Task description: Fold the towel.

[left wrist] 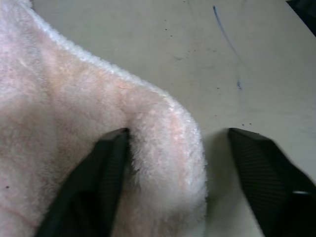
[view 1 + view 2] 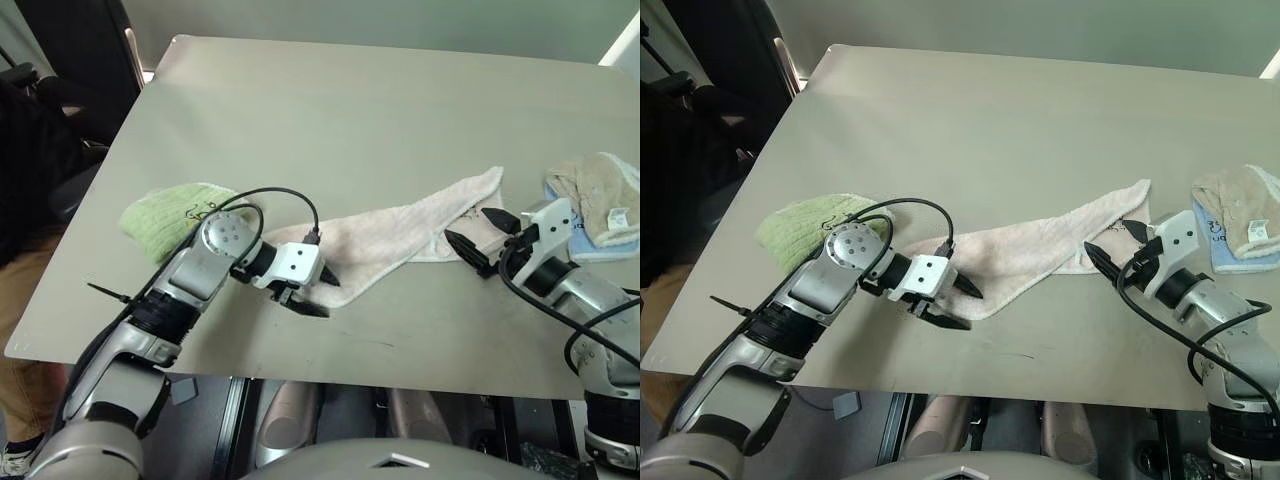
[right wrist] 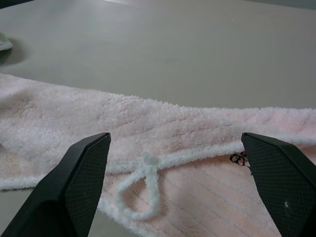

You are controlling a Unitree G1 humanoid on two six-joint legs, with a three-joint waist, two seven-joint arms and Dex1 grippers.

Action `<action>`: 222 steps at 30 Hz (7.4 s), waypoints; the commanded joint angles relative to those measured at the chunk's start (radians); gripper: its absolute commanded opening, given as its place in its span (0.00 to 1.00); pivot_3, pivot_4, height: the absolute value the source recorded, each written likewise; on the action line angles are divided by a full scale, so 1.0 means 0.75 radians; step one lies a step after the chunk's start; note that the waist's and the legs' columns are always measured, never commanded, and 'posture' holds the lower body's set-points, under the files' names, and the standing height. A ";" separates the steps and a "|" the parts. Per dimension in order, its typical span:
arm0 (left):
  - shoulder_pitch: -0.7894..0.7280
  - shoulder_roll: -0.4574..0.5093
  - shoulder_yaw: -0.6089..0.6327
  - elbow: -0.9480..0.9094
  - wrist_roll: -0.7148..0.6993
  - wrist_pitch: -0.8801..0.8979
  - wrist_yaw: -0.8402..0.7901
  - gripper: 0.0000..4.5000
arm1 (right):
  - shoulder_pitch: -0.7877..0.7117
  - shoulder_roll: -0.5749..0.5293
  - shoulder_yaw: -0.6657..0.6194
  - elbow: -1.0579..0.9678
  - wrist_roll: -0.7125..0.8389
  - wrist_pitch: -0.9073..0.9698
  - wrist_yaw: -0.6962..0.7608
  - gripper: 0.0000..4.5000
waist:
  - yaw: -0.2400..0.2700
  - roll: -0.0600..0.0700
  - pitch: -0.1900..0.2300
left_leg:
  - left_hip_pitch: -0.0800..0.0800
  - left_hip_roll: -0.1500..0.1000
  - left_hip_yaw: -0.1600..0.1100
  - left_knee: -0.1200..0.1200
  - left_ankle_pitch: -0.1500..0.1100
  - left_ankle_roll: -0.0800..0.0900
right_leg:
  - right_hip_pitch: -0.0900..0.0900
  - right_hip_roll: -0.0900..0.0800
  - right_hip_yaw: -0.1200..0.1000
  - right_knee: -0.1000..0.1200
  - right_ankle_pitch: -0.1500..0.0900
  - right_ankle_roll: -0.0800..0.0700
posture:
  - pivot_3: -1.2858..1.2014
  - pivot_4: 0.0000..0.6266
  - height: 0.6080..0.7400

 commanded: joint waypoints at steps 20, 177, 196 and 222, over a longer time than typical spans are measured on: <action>0.113 0.183 0.364 -0.158 -0.310 0.198 0.000 0.00 | -0.332 -0.295 0.160 0.399 -0.470 -0.420 0.049 1.00 | -0.013 0.001 0.000 | 0.000 0.000 0.000 0.000 0.001 0.003 | -0.001 0.000 0.000 0.000 0.002 0.000 | 0.52 0.24 0.99; 0.094 0.005 0.527 -0.144 -0.282 0.219 0.505 0.92 | -0.141 -0.024 -0.744 -0.025 0.511 1.231 -0.115 0.98 | -0.005 0.001 -0.001 | 0.001 0.007 0.018 0.000 0.013 0.020 | 0.000 -0.001 0.000 0.001 -0.009 0.015 | 0.52 0.24 0.99; 0.165 -0.035 0.497 -0.290 -0.298 0.293 0.507 0.92 | -0.587 0.467 -1.227 0.298 0.899 1.488 -1.257 0.98 | -0.004 0.001 -0.001 | 0.000 0.006 0.018 0.001 0.010 0.023 | -0.002 -0.002 0.001 0.002 0.002 0.000 | 0.52 0.24 0.99; 0.185 -0.055 0.483 -0.302 -0.284 0.265 0.528 0.92 | -0.627 0.241 -1.168 0.370 0.760 1.212 -1.265 0.01 | 0.006 0.001 -0.001 | -0.002 0.006 0.019 0.000 0.001 0.010 | -0.004 -0.003 0.001 0.001 0.001 0.001 | 0.52 0.24 0.99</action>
